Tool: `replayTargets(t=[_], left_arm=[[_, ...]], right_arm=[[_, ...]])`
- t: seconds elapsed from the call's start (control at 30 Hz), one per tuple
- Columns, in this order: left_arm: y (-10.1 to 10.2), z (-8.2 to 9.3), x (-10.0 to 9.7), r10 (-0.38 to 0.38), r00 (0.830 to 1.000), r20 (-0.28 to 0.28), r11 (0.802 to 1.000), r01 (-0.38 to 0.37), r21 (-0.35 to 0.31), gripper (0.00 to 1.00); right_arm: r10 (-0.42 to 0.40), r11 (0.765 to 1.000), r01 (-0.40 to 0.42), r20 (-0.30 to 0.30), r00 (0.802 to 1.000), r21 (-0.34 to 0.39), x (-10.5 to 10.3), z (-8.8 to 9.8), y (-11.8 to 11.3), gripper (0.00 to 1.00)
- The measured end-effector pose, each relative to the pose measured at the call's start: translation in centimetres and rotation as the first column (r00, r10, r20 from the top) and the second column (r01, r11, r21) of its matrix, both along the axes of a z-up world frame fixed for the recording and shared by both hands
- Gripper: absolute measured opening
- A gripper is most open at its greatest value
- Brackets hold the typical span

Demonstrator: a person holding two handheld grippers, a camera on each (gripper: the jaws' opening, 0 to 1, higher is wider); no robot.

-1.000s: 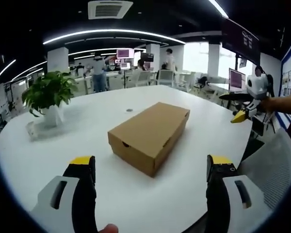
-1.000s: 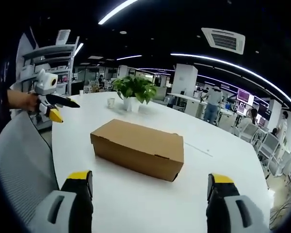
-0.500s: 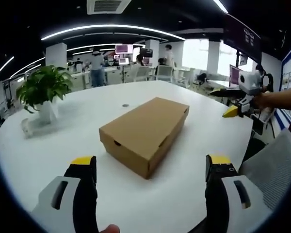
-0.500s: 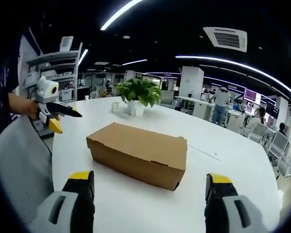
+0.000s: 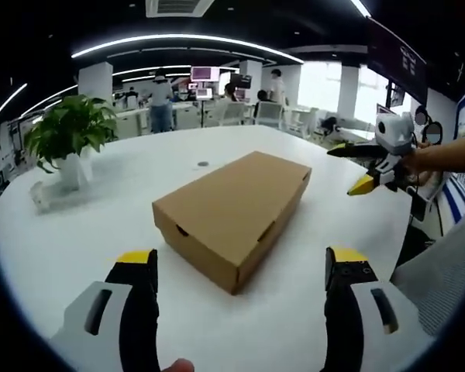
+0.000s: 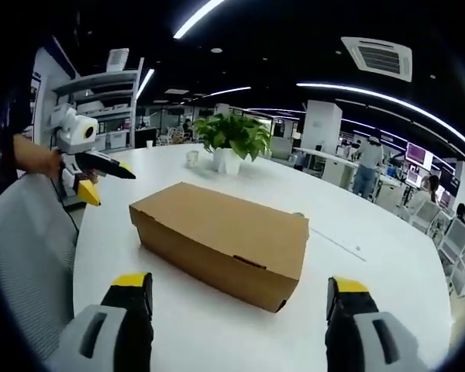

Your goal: Operate the shoe box by opening the lid, removing the specified soft item, and placing it in the target area until the item is outside and the box remains undamaged.

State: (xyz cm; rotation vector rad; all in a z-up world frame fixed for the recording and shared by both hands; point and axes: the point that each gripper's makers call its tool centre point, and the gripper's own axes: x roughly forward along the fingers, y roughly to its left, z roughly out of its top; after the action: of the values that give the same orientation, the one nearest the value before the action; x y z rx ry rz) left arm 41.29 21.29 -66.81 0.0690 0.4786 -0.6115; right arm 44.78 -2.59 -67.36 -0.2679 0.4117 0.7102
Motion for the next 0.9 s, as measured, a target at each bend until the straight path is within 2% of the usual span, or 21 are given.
replayTargets(t=[0.37, 0.5, 0.67, 0.9], left_arm=[[-1.3, -1.4, 1.7, -0.012, 1.000, -0.018, 1.000, 0.012, 0.012, 0.84], [-1.5, -2.6, 2.5, 0.003, 0.999, -0.037, 1.000, -0.002, 0.022, 0.83], [-1.6, -3.4, 3.4, 0.031, 0.999, -0.042, 0.999, -0.031, 0.014, 0.82], [-2.2, -4.0, 4.0, 0.025, 0.998, -0.056, 1.000, -0.024, 0.014, 0.78]], right_arm=[[0.018, 1.000, -0.018, -0.027, 0.999, -0.020, 2.6, -1.4, 0.1, 0.89], [0.018, 1.000, -0.019, -0.049, 0.999, -0.019, 3.6, -2.2, 0.3, 0.86], [0.035, 0.999, -0.037, -0.066, 0.997, -0.027, 4.2, -3.0, 0.9, 0.84], [0.056, 0.997, -0.060, -0.089, 0.994, -0.049, 5.1, -3.9, 1.2, 0.79]])
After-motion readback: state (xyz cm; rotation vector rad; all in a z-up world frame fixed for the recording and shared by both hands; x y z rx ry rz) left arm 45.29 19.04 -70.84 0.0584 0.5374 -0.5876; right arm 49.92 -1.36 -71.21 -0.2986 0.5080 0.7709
